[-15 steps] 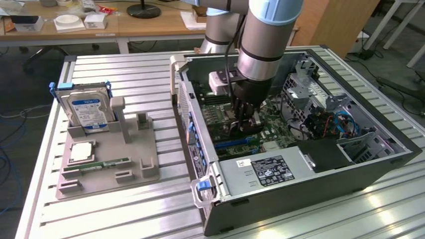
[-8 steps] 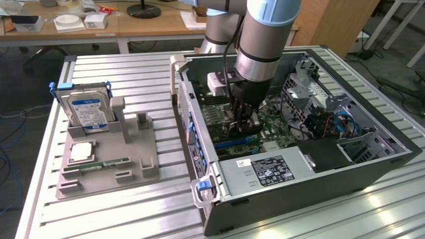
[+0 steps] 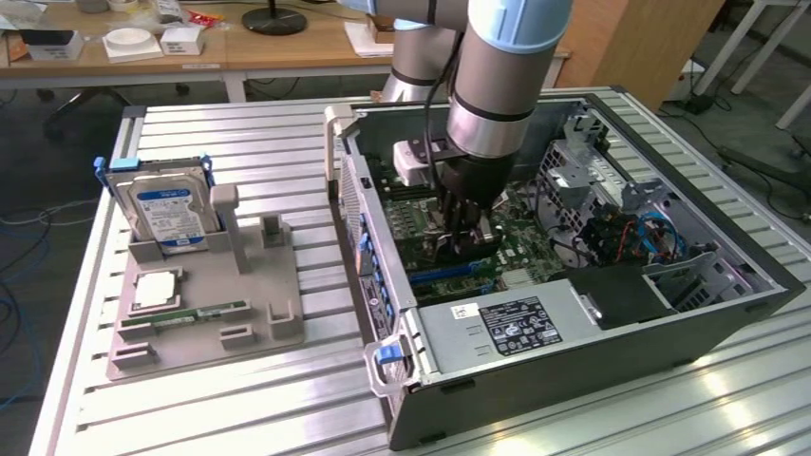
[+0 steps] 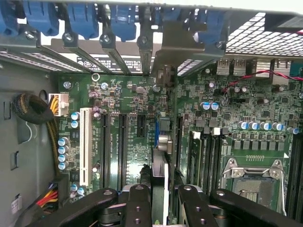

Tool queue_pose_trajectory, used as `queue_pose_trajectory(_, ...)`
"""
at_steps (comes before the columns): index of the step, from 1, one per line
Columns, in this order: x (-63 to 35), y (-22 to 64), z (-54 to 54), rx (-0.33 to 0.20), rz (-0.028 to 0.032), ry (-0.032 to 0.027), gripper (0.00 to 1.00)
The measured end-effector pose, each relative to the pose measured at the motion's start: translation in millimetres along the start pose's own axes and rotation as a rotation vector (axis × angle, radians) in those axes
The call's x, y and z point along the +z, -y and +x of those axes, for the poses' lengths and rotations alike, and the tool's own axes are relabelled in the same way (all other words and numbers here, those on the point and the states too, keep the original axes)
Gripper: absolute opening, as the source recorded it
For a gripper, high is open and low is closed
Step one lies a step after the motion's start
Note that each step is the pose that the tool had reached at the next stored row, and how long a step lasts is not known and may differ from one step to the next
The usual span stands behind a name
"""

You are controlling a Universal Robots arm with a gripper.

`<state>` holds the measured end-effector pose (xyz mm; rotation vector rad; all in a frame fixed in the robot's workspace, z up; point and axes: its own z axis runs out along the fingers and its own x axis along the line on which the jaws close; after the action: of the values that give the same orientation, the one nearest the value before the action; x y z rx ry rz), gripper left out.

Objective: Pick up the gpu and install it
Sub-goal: 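Insert the gpu into the slot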

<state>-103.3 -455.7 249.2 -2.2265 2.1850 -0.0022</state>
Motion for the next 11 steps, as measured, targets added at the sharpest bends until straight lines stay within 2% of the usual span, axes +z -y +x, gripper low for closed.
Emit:
queue_pose_trajectory(5,1.1,-0.1,1.7,0.0,-0.0002,-0.0021,0.27)
queue_pose_trajectory(11,1.3,2.1,1.7,0.0,-0.0001,-0.0019,0.27)
